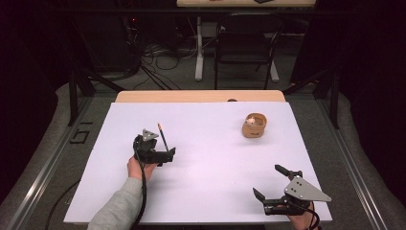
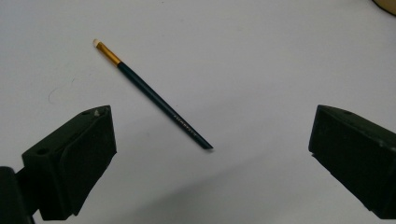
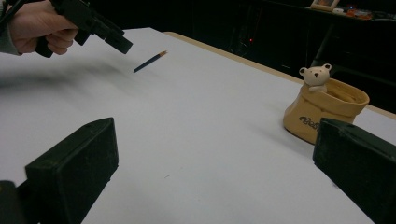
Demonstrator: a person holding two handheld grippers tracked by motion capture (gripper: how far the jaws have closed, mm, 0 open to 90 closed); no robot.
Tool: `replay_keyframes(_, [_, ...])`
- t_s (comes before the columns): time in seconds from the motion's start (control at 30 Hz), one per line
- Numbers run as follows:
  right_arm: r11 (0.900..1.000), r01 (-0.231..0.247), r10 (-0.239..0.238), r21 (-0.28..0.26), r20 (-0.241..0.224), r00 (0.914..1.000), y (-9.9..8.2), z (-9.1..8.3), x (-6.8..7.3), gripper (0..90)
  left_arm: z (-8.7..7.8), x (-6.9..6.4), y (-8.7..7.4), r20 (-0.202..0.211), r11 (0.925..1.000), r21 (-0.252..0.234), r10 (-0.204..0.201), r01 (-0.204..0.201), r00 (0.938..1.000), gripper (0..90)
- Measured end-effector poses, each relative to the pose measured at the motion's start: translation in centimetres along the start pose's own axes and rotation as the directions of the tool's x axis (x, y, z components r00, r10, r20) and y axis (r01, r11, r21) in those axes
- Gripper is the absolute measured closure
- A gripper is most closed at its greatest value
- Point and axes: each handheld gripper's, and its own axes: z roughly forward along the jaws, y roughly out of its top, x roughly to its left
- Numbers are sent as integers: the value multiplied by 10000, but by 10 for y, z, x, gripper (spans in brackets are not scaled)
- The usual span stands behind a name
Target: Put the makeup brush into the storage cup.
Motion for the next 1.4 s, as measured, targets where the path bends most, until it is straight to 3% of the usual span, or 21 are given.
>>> replay_keyframes(0.07, [10000, -5, 5, -4, -14, 10000, 0, 0, 0, 0, 1, 1, 2, -16, 10000, 49, -41, 41, 10000, 5])
replay_keyframes(0.2, [10000, -12, 12, 16, -20, 10000, 0, 0, 0, 0, 6, 1, 12, -35, 9968, 727, -334, 336, 9994, 1])
replay_keyframes(0.37, [9999, -96, 96, 100, 5, 10000, 0, 1, -1, 0, 9, 5, 27, -152, 9898, 1296, -576, 591, 9982, 0])
replay_keyframes(0.53, [10000, -53, 53, 68, -93, 9999, 1, 0, 0, 0, 10, 11, 40, -437, 9806, 1594, -1088, 1145, 9931, 2])
replay_keyframes(0.7, [9999, -115, 115, 84, -97, 9999, 1, 0, -1, 0, 13, 22, 49, -634, 9661, 1865, -1696, 1786, 9835, 14])
replay_keyframes(0.87, [9999, -126, 127, 31, -112, 9999, 1, 0, -1, 0, 18, 30, 59, -850, 9469, 2178, -2232, 2367, 9711, 4])
replay_keyframes(0.9, [9999, -130, 131, 33, -113, 9999, 1, 0, -1, 0, 21, 30, 62, -939, 9388, 2352, -2358, 2517, 9673, 2])
replay_keyframes(0.93, [9999, -130, 131, 33, -113, 9999, 1, 0, -1, 0, 21, 30, 62, -939, 9388, 2352, -2358, 2517, 9673, 2])
replay_keyframes(1.1, [9999, -143, 144, 77, -104, 9998, 1, -1, -1, 0, 32, 28, 67, -1211, 9205, 2779, -2503, 2748, 9606, 1])
replay_keyframes(1.13, [9999, -143, 144, 77, -104, 9998, 1, -1, -1, 0, 33, 28, 68, -1275, 9203, 2804, -2458, 2727, 9609, 1])
replay_keyframes(1.27, [9999, -127, 128, 66, -139, 9998, 1, -1, -1, 0, 40, 30, 74, -1505, 9029, 3031, -2707, 3050, 9508, 1])
replay_keyframes(1.4, [9999, -138, 139, 79, -166, 9998, 1, -1, -2, 0, 42, 28, 81, -1649, 8984, 3084, -2731, 3125, 9477, 2])
